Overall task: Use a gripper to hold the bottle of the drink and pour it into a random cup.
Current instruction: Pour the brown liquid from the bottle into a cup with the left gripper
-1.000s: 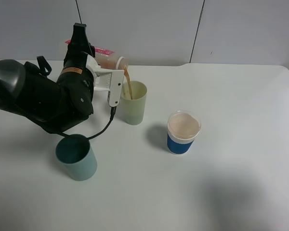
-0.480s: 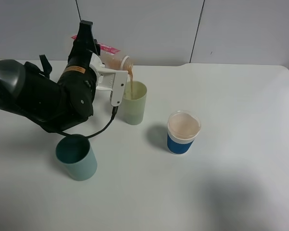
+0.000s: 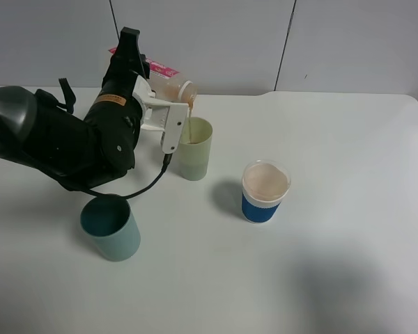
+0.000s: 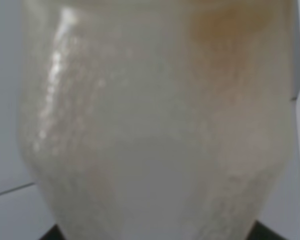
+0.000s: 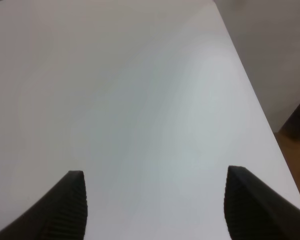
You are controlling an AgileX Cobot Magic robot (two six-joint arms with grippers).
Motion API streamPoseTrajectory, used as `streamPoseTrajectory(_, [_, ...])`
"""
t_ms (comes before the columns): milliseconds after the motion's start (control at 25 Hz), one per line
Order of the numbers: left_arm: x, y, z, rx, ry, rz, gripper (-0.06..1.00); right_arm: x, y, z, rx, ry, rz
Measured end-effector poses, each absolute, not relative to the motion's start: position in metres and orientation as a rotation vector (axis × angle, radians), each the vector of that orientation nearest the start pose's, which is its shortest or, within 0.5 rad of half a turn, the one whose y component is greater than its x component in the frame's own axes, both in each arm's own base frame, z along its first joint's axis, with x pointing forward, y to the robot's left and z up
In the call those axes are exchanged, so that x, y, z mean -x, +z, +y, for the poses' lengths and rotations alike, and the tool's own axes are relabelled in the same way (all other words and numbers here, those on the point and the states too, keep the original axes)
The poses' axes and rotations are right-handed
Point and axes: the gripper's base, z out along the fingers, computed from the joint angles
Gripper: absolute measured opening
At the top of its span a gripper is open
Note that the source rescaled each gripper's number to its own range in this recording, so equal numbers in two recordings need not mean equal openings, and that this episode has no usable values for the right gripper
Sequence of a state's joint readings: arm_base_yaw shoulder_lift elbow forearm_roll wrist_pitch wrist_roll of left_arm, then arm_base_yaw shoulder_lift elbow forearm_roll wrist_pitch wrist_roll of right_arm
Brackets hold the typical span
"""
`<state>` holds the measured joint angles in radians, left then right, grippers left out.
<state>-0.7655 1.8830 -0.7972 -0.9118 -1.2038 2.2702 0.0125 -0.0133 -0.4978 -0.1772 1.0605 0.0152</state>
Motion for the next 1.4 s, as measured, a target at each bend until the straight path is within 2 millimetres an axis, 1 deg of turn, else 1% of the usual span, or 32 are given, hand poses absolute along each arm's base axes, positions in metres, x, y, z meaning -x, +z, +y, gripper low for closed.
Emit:
streamPoseTrajectory(1160, [-0.2912,0.1836,-0.1910,-1.435,1.496,1.016,0.02,0.0072,0.2776,-0.0141,-0.012,-0.194,2.026])
streamPoseTrajectory(1400, [-0.2912,0.1836,-0.1910,-1.401,1.461,1.043,0.02,0.0072,0.2776,-0.0141,-0.012,-0.194,2.026])
